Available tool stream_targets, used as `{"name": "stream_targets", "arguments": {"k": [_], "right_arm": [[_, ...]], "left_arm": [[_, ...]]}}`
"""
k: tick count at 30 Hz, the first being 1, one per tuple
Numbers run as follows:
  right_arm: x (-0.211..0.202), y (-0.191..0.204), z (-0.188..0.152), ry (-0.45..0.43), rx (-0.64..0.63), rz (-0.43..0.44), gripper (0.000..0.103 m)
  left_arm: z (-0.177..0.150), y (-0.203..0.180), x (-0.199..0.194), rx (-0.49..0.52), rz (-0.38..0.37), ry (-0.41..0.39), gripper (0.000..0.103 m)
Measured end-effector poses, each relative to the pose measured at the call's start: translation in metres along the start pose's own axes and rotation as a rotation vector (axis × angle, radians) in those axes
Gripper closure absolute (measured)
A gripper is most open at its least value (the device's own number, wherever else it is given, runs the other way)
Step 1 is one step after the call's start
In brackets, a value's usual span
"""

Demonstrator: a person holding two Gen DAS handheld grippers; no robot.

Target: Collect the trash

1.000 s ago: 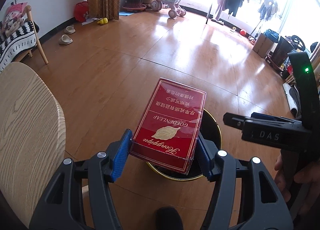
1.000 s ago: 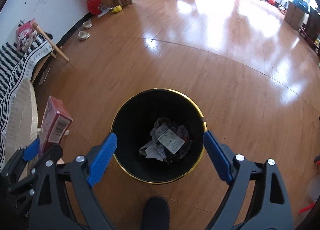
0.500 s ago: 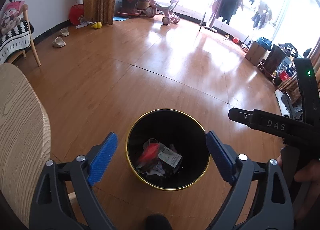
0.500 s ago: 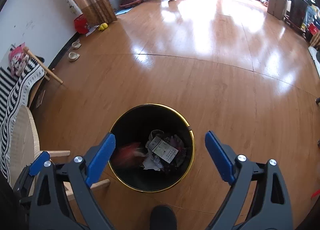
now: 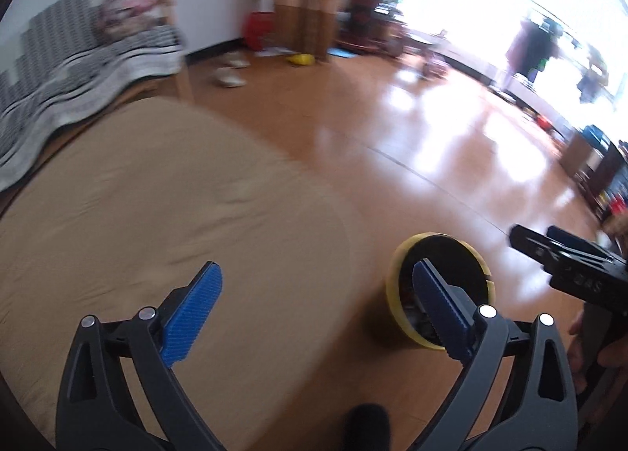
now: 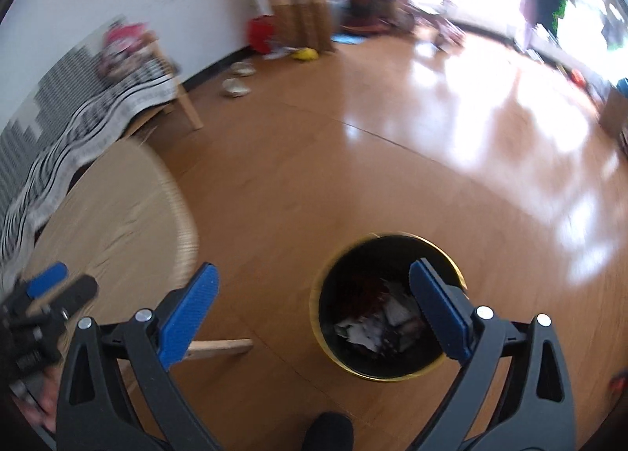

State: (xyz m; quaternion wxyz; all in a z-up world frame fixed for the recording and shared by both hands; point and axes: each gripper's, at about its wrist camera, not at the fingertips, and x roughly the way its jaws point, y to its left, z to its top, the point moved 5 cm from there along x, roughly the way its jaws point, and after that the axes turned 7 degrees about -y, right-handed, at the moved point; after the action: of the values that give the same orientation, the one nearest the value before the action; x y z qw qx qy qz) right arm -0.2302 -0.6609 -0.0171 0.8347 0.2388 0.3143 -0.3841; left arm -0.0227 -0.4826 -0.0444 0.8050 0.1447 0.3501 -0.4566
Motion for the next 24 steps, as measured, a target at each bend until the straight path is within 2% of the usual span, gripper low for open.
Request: {"name": "stream_targets", "arguments": {"k": [2,6,13,18,24], "right_arm": [[-0.005,0.044,0.001,-0.004,-0.062,0.058,0.009],[-0.011,0.129,-0.003,-0.008,-0.167,0.168,0.009],[-0.029,0.287,-0.039,0.007,-0.386,0.336,0.008],[-0.047,0.379,-0.072,0.021,-0.498,0.456,0.008],[-0.064,0.451,-0.111,0.022,-0.595,0.534,0.008]], "left_arm": [[-0.005,0.04,-0.02,-0.053,0.044,-0.002,0.008],[-0.032,0.122,-0.072,-0.127,0.193,-0.02,0.008],[-0.081,0.241,-0.165,-0.262,0.401,-0.092,0.008],[-0.121,0.308,-0.217,-0.38,0.514,-0.103,0.008],[-0.152,0.362,-0.253,-0.474,0.589,-0.118,0.008]]}}
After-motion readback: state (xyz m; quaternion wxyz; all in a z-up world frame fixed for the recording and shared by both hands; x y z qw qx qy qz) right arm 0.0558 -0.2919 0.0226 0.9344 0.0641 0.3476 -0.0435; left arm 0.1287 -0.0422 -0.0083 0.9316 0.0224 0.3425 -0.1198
